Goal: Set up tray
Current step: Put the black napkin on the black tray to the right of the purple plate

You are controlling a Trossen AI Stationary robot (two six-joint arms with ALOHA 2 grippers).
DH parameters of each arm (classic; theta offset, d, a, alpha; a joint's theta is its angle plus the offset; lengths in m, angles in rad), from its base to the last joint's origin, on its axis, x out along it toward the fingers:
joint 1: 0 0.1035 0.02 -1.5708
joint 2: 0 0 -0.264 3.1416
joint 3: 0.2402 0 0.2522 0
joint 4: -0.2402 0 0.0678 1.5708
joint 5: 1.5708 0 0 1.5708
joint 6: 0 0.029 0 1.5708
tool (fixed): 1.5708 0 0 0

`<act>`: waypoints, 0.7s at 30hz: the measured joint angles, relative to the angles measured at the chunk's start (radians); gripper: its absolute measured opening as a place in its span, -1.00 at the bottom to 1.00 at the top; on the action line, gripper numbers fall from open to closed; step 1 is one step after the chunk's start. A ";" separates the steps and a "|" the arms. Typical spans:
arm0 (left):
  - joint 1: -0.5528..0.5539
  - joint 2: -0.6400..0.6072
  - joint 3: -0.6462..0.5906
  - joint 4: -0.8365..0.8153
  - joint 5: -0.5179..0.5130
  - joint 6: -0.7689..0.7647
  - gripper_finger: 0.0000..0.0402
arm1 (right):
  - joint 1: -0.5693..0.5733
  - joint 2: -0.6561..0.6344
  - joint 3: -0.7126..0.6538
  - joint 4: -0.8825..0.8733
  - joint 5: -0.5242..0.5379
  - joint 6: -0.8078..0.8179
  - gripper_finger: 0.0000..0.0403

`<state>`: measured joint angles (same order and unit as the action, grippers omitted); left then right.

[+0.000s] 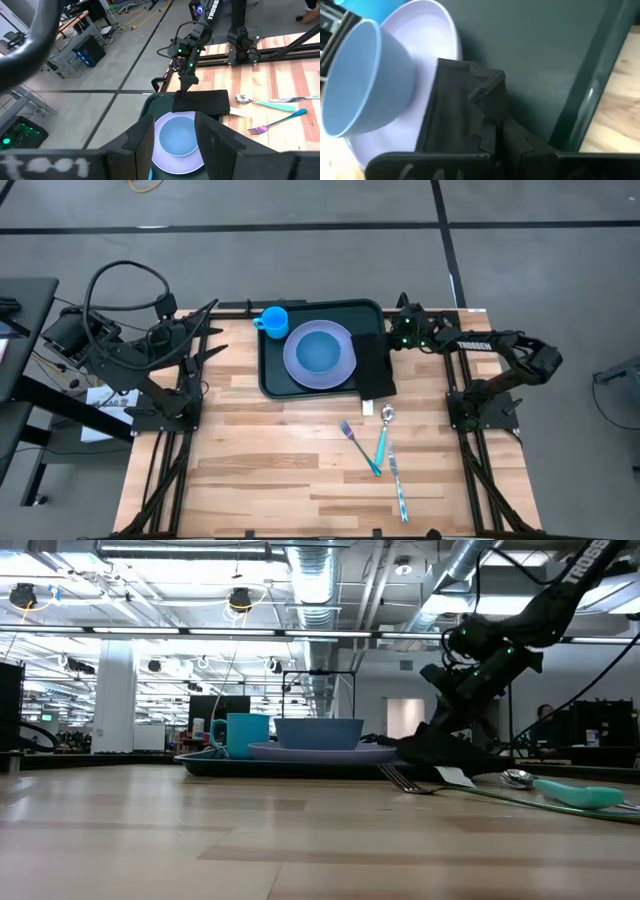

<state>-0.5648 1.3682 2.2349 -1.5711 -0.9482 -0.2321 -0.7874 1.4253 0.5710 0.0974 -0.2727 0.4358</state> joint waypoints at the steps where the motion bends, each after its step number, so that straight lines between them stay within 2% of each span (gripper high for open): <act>1: 0.000 0.000 0.000 0.000 0.000 0.000 -0.34 | -0.008 0.014 0.004 -0.001 0.000 0.000 -1.00; 21: 0.000 0.000 0.000 0.000 -0.001 -0.001 -0.34 | -0.040 0.220 0.220 0.009 0.056 0.028 -1.00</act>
<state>-0.5648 1.3682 2.2349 -1.5711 -0.9487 -0.2329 -0.8272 1.6455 0.7910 0.1066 -0.2165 0.4635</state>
